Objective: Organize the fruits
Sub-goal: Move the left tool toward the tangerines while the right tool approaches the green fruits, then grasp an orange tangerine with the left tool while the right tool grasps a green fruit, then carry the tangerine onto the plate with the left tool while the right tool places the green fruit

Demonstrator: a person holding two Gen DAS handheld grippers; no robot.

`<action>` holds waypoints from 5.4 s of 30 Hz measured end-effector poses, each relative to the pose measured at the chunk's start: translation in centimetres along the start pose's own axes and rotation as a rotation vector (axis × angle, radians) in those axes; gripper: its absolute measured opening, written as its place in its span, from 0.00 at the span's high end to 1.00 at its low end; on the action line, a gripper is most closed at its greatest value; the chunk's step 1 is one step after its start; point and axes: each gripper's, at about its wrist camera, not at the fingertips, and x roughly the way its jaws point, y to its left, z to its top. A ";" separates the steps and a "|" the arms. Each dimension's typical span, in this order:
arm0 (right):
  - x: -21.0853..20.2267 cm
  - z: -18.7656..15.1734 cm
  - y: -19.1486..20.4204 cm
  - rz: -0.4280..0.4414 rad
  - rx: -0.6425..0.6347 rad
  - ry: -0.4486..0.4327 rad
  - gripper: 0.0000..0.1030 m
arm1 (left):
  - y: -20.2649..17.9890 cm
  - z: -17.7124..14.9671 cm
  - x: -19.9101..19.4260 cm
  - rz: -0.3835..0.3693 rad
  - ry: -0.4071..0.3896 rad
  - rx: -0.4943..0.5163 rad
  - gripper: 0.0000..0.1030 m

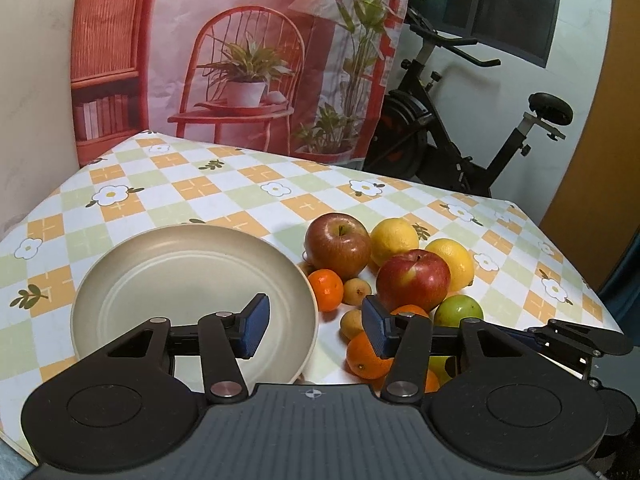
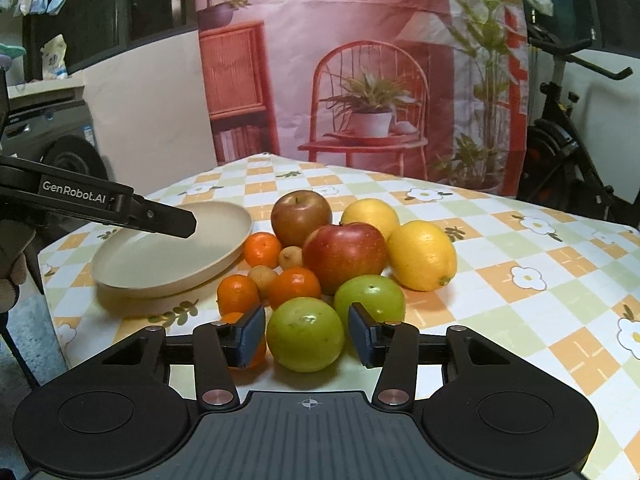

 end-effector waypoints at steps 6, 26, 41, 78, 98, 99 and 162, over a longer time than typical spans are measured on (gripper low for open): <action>0.9 0.0 -0.1 0.003 0.002 0.025 0.57 | 0.1 -0.2 0.2 -0.007 0.012 -0.005 0.48; -1.2 -1.1 -1.1 0.001 0.012 0.023 0.62 | -0.7 -0.9 0.6 -0.062 0.048 0.022 0.48; -2.9 -2.3 -3.1 -0.057 0.050 -0.013 0.63 | -3.0 -2.5 2.2 -0.182 0.149 0.063 0.48; -2.6 -2.5 -3.5 -0.030 0.077 -0.004 0.60 | -4.2 -3.7 4.0 -0.217 0.215 0.045 0.59; -1.9 -2.4 -2.9 -0.025 0.034 0.037 0.58 | -4.4 -3.7 3.1 -0.212 0.176 0.087 0.59; -1.9 -2.5 -3.0 -0.023 0.037 0.037 0.58 | -4.4 -3.6 3.0 -0.211 0.172 0.089 0.59; 20.2 12.3 10.4 0.163 -0.307 0.255 0.57 | 14.5 3.3 5.4 -0.046 0.179 0.021 0.59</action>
